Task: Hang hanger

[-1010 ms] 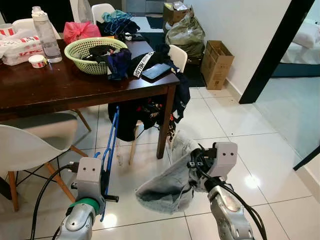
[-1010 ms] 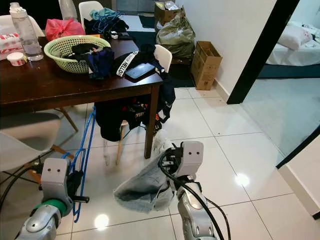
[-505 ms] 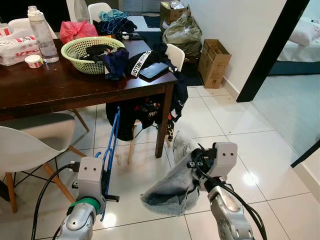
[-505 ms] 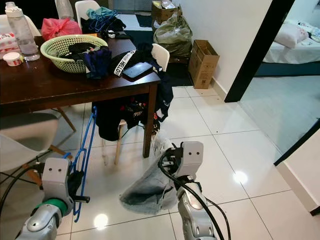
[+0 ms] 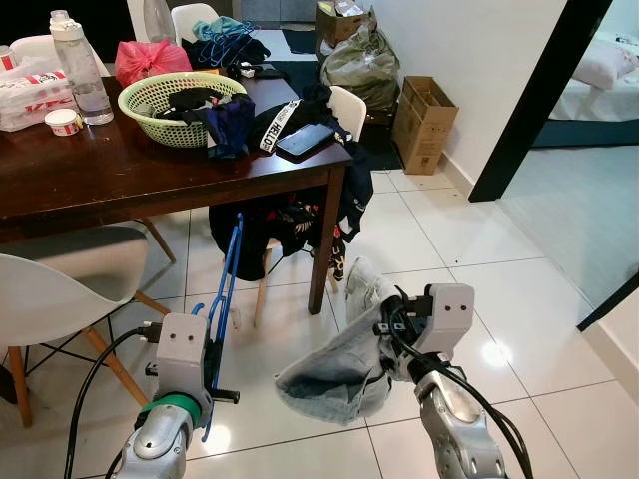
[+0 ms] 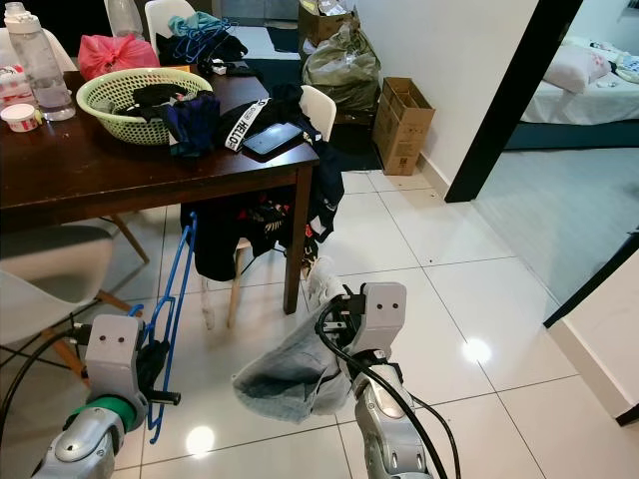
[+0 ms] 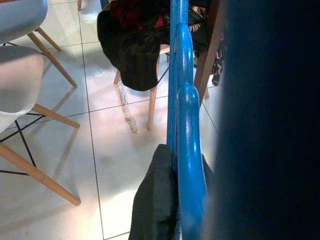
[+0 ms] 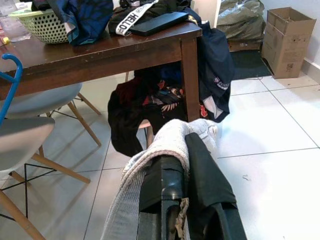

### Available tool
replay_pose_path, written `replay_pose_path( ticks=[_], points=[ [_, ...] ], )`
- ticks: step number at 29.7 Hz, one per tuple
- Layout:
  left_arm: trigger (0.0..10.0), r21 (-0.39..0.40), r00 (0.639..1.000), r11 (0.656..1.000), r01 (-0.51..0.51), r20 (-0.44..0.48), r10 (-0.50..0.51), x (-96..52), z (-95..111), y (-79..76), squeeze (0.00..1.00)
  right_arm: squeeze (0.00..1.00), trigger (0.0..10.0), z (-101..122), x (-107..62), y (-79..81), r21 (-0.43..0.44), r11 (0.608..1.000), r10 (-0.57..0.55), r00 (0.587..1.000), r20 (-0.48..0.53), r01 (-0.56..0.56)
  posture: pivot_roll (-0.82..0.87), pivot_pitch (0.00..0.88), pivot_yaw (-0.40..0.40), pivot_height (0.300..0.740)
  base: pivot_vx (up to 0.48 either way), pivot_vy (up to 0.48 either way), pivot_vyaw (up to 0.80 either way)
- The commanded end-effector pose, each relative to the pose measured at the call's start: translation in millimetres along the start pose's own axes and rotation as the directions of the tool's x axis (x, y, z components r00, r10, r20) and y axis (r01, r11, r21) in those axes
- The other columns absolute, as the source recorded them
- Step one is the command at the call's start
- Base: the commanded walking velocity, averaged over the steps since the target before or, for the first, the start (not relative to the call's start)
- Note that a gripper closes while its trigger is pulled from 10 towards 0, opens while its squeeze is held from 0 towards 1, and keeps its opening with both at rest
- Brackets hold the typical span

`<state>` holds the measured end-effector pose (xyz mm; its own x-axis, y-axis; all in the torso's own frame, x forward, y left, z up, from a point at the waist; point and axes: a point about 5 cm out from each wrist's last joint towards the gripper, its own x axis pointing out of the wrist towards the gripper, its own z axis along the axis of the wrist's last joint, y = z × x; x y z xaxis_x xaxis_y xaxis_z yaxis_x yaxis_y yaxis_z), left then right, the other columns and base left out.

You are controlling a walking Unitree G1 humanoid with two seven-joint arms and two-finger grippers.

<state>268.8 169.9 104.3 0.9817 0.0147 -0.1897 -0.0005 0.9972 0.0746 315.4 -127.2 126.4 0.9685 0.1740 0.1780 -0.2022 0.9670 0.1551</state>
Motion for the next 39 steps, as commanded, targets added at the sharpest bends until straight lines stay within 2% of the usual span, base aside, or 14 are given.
replay_pose_path(
  ticks=[1, 39],
  points=[
    [10.0, 0.009, 1.000, 1.000, 0.003, -0.021, -0.003, -1.4, -6.4, -1.0, 0.00, 0.00, 10.0, 1.2, -0.7, -0.9, 0.000, 1.000, -0.003, 1.000, 0.020, 0.003, 0.00, 0.079, 0.013, 0.740, 0.000, 0.000, 0.00],
    [10.0, 0.016, 1.000, 1.000, 0.008, -0.027, -0.008, -2.6, -6.4, 0.8, 0.00, 0.00, 10.0, -1.6, -3.7, 0.7, 0.008, 1.000, -0.014, 1.000, 0.017, 0.014, 0.00, 0.094, 0.026, 0.740, 0.000, 0.000, 0.00]
  ],
)
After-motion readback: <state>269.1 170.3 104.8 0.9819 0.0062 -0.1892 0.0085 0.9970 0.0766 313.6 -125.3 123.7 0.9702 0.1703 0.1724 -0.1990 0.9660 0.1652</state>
